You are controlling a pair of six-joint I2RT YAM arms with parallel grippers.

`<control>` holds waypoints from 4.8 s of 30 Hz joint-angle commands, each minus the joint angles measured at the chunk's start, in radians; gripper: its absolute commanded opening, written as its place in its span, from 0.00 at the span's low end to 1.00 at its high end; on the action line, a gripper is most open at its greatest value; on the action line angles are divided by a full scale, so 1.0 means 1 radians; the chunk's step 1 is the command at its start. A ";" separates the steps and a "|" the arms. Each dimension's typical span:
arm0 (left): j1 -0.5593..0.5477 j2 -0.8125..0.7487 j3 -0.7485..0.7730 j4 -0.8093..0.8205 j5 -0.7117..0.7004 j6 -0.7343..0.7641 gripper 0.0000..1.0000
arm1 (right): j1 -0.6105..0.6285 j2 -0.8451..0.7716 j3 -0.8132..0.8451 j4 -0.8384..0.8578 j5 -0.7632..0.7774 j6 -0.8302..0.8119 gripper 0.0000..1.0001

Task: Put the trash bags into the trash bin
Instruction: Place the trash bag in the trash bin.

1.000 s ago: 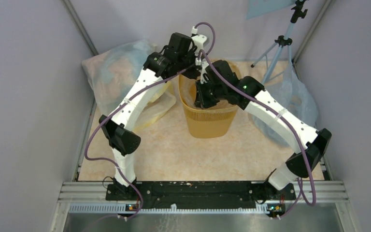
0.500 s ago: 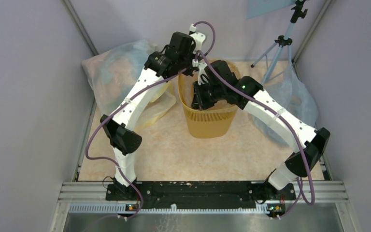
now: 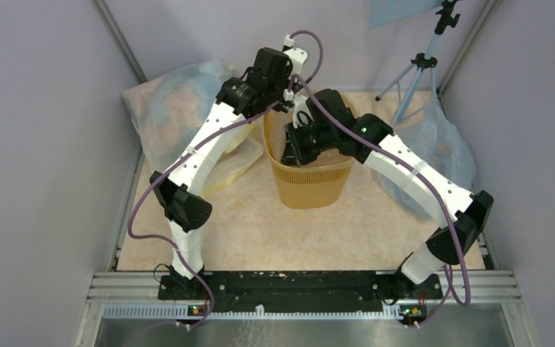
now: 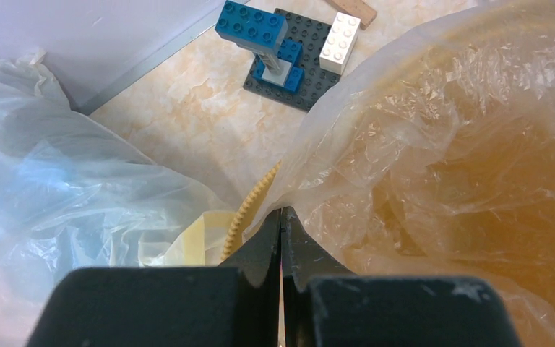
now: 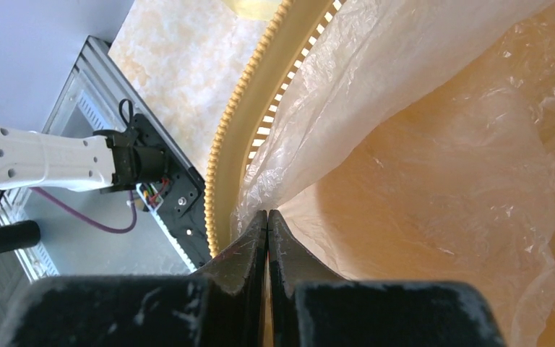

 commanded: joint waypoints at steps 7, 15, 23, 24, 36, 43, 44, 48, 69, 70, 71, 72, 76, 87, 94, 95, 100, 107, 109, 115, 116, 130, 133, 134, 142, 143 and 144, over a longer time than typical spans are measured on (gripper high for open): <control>0.011 -0.072 -0.084 0.084 0.067 -0.048 0.00 | 0.011 -0.051 0.047 0.151 0.007 -0.037 0.01; 0.016 -0.084 -0.061 0.040 0.014 -0.027 0.00 | 0.011 -0.067 0.054 0.176 0.031 -0.022 0.00; 0.018 -0.094 -0.057 0.025 -0.009 -0.009 0.00 | -0.006 -0.098 0.028 0.224 -0.030 0.008 0.00; 0.019 -0.097 -0.058 0.024 -0.011 -0.005 0.00 | -0.006 -0.101 0.028 0.226 -0.039 0.009 0.00; 0.022 -0.103 -0.058 0.010 -0.038 0.023 0.00 | -0.008 -0.135 -0.010 0.269 -0.070 0.022 0.00; 0.027 -0.115 -0.069 0.010 -0.046 0.020 0.00 | -0.008 -0.106 -0.003 0.259 -0.118 0.018 0.01; 0.027 -0.116 -0.073 0.013 -0.045 0.020 0.00 | -0.008 -0.101 0.003 0.250 -0.114 0.016 0.01; 0.031 -0.137 -0.087 0.039 -0.010 -0.003 0.01 | -0.009 -0.111 0.024 0.188 0.000 0.009 0.07; 0.056 -0.176 -0.151 0.085 0.137 -0.155 0.39 | -0.152 -0.206 -0.121 0.236 -0.029 0.124 0.62; 0.057 -0.172 -0.152 0.082 0.137 -0.156 0.40 | -0.153 -0.200 -0.123 0.239 -0.039 0.126 0.62; 0.059 -0.167 -0.151 0.079 0.136 -0.158 0.40 | -0.152 -0.192 -0.127 0.244 -0.049 0.128 0.62; 0.061 -0.164 -0.151 0.076 0.136 -0.161 0.40 | -0.152 -0.186 -0.131 0.253 -0.062 0.132 0.60; 0.067 -0.158 -0.151 0.075 0.132 -0.168 0.39 | -0.140 -0.160 -0.143 0.291 -0.101 0.144 0.55; 0.087 -0.129 -0.154 0.069 0.185 -0.176 0.32 | -0.087 -0.077 -0.118 0.281 -0.114 0.118 0.54; 0.097 -0.116 -0.158 0.069 0.199 -0.181 0.31 | -0.085 -0.038 -0.114 0.265 -0.090 0.113 0.46; 0.101 -0.115 -0.157 0.068 0.202 -0.182 0.31 | -0.085 -0.034 -0.113 0.263 -0.084 0.112 0.46; 0.107 -0.113 -0.153 0.069 0.210 -0.181 0.25 | -0.079 0.001 -0.079 0.239 -0.065 0.100 0.41; 0.120 -0.109 -0.116 0.058 0.219 -0.171 0.00 | -0.075 0.007 -0.017 0.220 -0.104 0.096 0.00; 0.125 -0.109 -0.104 0.055 0.223 -0.171 0.00 | -0.075 -0.005 0.003 0.208 -0.113 0.101 0.00; 0.137 -0.109 -0.092 0.056 0.238 -0.178 0.00 | -0.076 -0.023 0.054 0.160 -0.119 0.097 0.00; 0.139 -0.110 -0.088 0.055 0.238 -0.179 0.00 | -0.076 -0.026 0.055 0.160 -0.122 0.096 0.00; 0.178 -0.132 -0.052 0.022 0.279 -0.197 0.00 | -0.075 -0.034 0.039 0.210 -0.246 0.102 0.01; 0.183 -0.135 -0.066 0.020 0.282 -0.197 0.00 | -0.077 -0.028 0.038 0.215 -0.257 0.106 0.02; 0.184 -0.135 -0.067 0.020 0.282 -0.195 0.00 | -0.075 -0.026 0.038 0.216 -0.261 0.106 0.02; 0.193 -0.147 -0.075 0.026 0.350 -0.230 0.23 | -0.076 -0.045 0.022 0.228 -0.253 0.121 0.08; 0.194 -0.154 -0.084 0.031 0.355 -0.235 0.29 | -0.076 -0.046 0.021 0.228 -0.253 0.123 0.11; 0.199 -0.161 -0.095 0.041 0.361 -0.245 0.33 | -0.076 -0.044 0.021 0.228 -0.251 0.122 0.15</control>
